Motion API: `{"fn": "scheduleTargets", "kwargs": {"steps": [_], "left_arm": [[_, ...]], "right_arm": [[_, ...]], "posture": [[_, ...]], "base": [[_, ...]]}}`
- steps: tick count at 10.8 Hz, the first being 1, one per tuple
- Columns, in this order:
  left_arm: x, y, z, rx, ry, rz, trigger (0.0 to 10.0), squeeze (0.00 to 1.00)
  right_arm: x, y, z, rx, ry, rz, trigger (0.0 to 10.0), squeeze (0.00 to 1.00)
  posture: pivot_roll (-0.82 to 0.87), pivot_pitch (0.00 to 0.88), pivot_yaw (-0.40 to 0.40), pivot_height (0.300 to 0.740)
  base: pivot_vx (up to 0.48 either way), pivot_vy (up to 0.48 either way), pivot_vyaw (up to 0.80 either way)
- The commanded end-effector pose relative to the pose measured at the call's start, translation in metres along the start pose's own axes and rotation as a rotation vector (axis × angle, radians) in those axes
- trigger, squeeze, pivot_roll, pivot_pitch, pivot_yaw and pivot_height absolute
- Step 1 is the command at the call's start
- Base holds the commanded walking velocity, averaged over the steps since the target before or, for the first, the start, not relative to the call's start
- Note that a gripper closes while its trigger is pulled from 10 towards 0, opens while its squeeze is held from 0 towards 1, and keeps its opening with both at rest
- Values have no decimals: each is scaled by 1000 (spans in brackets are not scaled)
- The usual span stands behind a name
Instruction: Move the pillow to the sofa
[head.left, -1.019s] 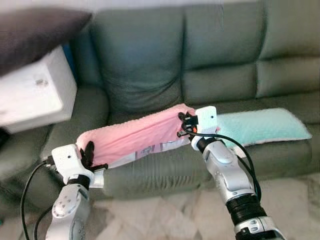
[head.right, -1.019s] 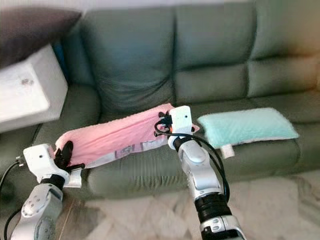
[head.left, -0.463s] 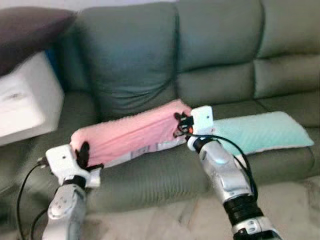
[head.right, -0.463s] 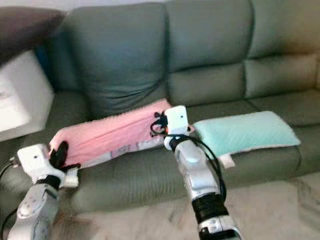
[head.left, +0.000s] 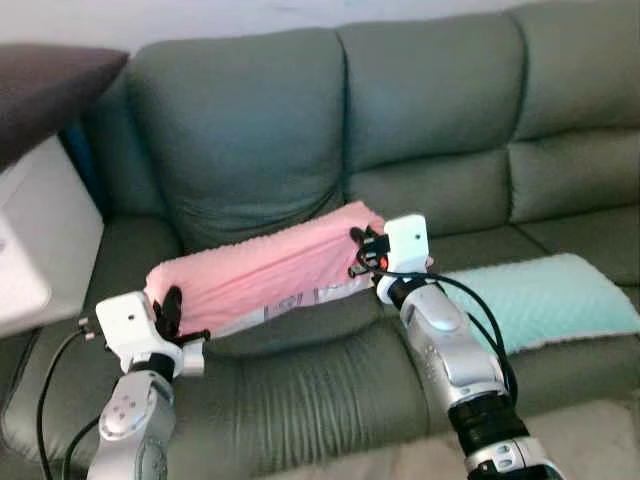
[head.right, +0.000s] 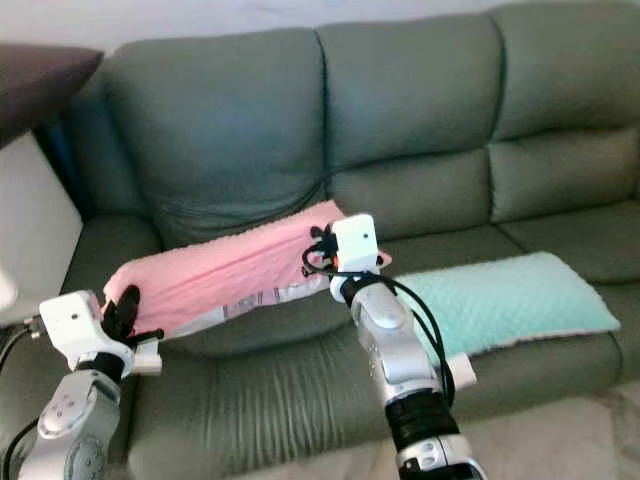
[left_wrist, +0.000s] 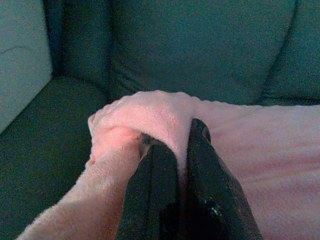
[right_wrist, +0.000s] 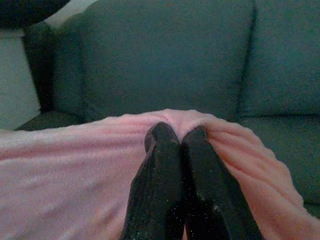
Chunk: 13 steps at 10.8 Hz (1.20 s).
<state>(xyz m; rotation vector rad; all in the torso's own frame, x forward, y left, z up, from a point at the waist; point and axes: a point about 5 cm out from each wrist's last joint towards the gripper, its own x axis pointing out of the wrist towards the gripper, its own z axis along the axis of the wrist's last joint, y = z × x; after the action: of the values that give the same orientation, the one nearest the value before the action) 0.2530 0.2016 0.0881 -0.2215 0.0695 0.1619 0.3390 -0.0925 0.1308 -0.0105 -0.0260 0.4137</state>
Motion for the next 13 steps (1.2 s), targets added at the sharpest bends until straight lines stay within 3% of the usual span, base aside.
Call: {"fn": "scheduleTargets", "kwargs": {"steps": [1, 5, 9, 11, 13], "left_arm": [[1, 2, 0, 14, 8, 35, 10000, 0], [3, 6, -2, 39, 24, 99, 10000, 0], [4, 6, -2, 58, 35, 97, 10000, 0], [9, 2, -7, 72, 61, 58, 10000, 0], [23, -11, -14, 109, 90, -42, 10000, 0]], "right_arm": [[-1, -14, 12, -21, -43, -44, 10000, 0], [-1, -13, 12, -33, -48, -40, 10000, 0], [-2, -12, 13, -67, -55, -36, 10000, 0], [-1, -14, 12, -60, -44, -55, 10000, 0], [-4, -18, 8, -66, -27, -88, 10000, 0]], "posture": [[-169, 27, 59, 740], [-171, 27, 60, 740], [-170, 28, 60, 740], [-170, 28, 60, 740], [-181, 32, 63, 740]], "base": [[394, 255, 0], [0, 0, 0], [0, 0, 691], [0, 0, 397], [0, 0, 0]]}}
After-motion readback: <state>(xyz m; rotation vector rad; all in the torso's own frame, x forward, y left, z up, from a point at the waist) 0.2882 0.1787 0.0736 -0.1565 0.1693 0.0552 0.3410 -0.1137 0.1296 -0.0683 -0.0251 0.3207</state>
